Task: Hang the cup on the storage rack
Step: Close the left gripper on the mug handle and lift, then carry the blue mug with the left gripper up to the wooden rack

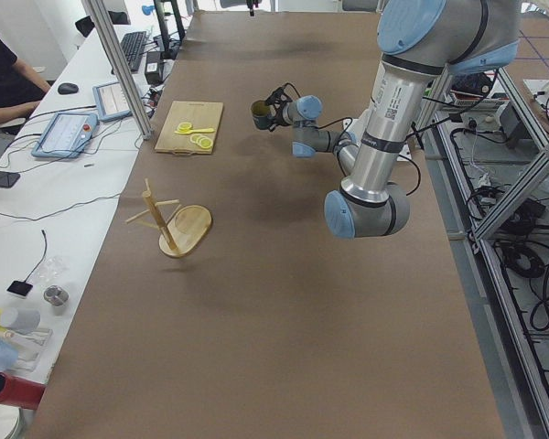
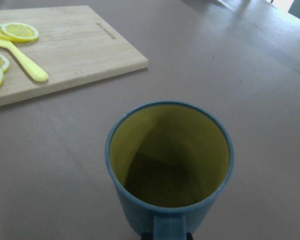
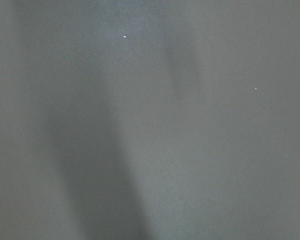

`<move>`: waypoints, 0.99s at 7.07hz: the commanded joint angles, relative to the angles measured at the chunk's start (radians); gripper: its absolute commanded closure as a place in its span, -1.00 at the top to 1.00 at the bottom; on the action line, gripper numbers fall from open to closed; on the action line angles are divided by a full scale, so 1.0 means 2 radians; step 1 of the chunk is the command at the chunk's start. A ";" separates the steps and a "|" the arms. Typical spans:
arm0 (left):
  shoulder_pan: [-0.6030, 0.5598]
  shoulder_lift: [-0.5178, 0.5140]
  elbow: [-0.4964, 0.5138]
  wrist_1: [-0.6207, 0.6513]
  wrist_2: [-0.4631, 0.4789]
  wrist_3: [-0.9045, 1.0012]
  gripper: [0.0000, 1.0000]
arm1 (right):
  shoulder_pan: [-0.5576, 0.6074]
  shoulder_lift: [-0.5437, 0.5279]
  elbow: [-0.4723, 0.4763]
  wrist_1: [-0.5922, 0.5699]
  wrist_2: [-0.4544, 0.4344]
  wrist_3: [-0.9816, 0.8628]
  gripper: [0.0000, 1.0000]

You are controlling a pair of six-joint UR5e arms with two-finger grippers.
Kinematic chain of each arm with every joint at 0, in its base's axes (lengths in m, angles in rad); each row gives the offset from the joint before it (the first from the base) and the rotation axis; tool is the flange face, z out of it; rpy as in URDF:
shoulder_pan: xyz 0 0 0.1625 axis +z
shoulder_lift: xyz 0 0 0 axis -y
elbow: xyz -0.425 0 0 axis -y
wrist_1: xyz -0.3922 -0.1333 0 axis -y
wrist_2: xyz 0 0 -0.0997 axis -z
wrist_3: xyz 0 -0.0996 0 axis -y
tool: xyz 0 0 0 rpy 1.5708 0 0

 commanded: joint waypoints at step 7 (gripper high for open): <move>-0.258 -0.002 0.062 -0.092 -0.122 -0.531 -1.00 | 0.000 -0.033 0.042 0.000 0.009 0.013 1.00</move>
